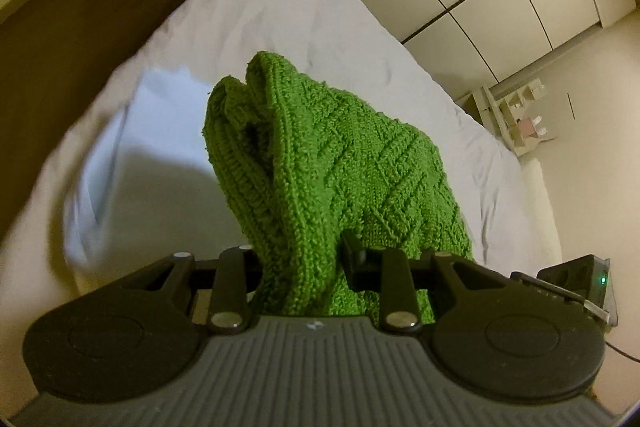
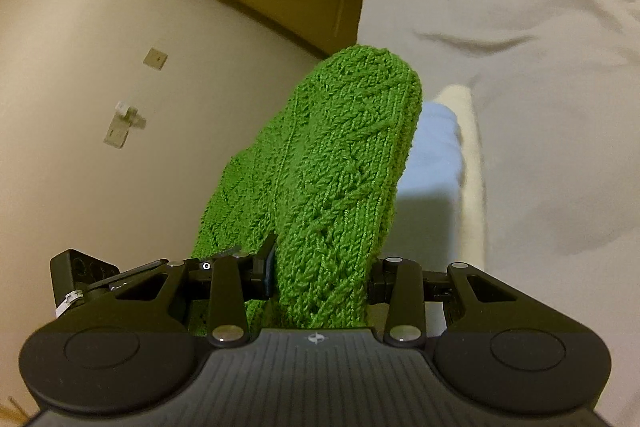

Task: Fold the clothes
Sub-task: 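Lift the folded vest with both grippers and carry it to the towel stack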

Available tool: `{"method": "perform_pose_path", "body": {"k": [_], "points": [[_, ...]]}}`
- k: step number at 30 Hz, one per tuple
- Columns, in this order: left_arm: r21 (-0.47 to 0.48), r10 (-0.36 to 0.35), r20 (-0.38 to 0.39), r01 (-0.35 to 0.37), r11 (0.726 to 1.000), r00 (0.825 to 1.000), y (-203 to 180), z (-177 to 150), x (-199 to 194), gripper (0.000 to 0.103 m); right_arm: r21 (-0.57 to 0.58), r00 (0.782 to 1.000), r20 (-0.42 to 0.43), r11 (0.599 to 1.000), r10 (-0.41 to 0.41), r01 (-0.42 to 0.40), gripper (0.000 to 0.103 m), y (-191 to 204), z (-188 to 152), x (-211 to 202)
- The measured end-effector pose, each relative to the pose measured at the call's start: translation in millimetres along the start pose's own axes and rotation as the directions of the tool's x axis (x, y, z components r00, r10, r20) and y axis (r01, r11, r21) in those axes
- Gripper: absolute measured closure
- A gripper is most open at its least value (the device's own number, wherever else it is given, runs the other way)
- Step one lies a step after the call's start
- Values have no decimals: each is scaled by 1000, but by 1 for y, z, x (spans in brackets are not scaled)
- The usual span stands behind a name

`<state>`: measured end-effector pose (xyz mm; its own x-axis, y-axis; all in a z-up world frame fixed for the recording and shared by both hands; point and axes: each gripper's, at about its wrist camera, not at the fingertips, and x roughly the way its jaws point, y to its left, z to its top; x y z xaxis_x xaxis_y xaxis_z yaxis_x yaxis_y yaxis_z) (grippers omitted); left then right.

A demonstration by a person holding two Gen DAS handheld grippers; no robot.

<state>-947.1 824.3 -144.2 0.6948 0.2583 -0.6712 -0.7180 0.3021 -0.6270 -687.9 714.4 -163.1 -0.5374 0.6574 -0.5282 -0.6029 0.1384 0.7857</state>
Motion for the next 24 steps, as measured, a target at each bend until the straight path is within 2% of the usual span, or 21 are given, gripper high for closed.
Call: {"method": "perform_pose_path", "body": {"k": [7,12,16,17,19,21,24], "points": [[42,-20,-17,21,999,1000,47,56,37,78,0,999,27,1000,-22,22,65,-22,21,79],[50,-24,-23,25,998,999,76,69,60,78,-15,998,28,998,-57,58,65,-39,25,120],[55,-23,-37,25,998,999,95,66,79,78,-22,995,16,995,-102,102,62,-61,24,124],[57,-11,-48,14,998,999,100,64,85,76,-15,991,-5,991,-133,133,59,-65,24,130],[43,10,-60,-7,999,998,115,61,96,66,-5,981,-42,982,-188,188,50,-73,22,140],[14,-4,-62,5,1000,998,125,62,97,65,-8,978,-48,979,-205,205,44,-74,18,141],[28,41,-59,-39,999,997,121,65,89,62,-67,969,-57,969,-241,237,35,-59,16,133]]}}
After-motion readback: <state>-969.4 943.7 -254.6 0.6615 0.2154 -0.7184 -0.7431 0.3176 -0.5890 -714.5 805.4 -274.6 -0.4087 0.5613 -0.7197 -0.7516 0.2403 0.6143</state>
